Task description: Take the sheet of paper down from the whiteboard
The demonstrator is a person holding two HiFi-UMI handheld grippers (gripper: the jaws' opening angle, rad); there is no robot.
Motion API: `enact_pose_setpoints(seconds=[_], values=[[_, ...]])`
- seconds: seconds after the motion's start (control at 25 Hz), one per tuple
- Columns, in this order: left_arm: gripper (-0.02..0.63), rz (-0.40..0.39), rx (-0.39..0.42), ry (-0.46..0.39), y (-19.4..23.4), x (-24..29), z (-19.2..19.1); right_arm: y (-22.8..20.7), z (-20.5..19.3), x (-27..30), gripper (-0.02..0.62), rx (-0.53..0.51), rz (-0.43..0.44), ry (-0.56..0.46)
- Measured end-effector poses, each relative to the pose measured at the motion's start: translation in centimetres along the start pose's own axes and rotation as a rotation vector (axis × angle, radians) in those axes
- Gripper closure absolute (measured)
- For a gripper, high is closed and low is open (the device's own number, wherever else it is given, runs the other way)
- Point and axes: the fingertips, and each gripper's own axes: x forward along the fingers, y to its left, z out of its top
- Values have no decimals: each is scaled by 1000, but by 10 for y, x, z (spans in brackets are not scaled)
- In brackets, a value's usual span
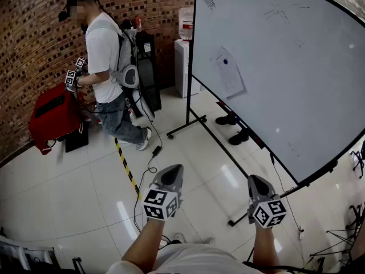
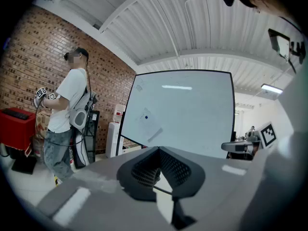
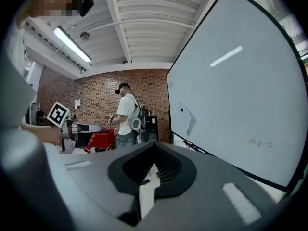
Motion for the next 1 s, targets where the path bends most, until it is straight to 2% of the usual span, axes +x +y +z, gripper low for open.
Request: enact_pose_setpoints(seconds=[0.2, 0.52, 0.76, 1.0], values=[[603, -28, 8, -19, 28, 9, 8, 12, 3, 35, 589, -12, 6, 2], [603, -29, -18, -34, 66, 7, 5, 34, -4, 63, 589, -31, 14, 30], [603, -11, -25, -20, 84, 37, 9, 17, 5, 103, 589, -24, 42, 24], [603, 48, 1, -13, 113, 95, 31, -21, 19, 177, 588, -10, 109, 2]])
